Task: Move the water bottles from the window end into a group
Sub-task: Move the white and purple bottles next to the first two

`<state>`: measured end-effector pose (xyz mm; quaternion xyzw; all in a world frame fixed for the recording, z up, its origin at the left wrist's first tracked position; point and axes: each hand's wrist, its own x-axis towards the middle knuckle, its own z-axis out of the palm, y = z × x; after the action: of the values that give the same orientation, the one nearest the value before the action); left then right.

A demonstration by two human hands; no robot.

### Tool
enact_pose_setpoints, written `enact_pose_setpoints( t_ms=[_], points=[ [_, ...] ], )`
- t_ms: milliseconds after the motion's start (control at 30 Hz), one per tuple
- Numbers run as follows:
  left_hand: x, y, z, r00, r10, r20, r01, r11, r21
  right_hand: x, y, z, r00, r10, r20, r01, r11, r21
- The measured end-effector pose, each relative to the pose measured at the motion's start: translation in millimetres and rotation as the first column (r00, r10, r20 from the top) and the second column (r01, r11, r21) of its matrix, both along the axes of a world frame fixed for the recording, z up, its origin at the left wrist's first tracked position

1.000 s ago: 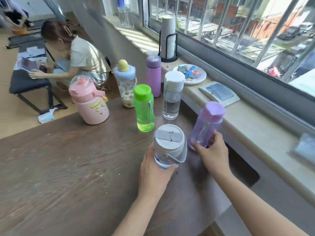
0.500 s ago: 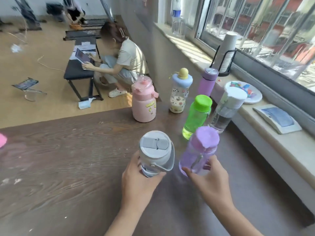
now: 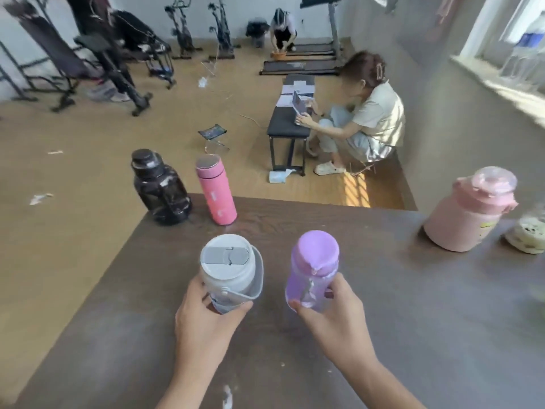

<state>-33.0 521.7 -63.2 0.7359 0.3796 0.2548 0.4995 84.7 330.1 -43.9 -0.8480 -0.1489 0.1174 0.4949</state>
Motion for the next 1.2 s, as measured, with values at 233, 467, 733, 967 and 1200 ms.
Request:
enact_pose_setpoints(
  t_ms=[233, 467, 733, 967, 1200],
  points=[
    [-61, 113, 0, 0.98, 0.197, -0.009, -0.197, 0.98, -0.022, -38, 138, 1, 0.987, 0.162, 0.0, -0.162, 0.986, 0.036],
    [-53, 190, 2, 0.982, 0.187, 0.007, -0.186, 0.982, -0.036, -38, 204, -3, 0.982, 0.19, 0.02, -0.19, 0.982, -0.016],
    [-12, 234, -8, 0.987, 0.163, -0.004, -0.163, 0.986, -0.016, -18, 228, -21, 0.993, 0.116, 0.033, -0.115, 0.992, -0.055],
    [-7, 241, -23, 0.984, 0.175, -0.045, -0.176, 0.984, -0.02, -15, 233, -31, 0.994, 0.093, 0.052, -0.09, 0.994, -0.069],
    [-14, 243, -31, 0.989, 0.15, -0.003, -0.15, 0.988, -0.025, -16, 232, -35, 0.991, 0.096, 0.093, -0.088, 0.992, -0.087]
  ],
)
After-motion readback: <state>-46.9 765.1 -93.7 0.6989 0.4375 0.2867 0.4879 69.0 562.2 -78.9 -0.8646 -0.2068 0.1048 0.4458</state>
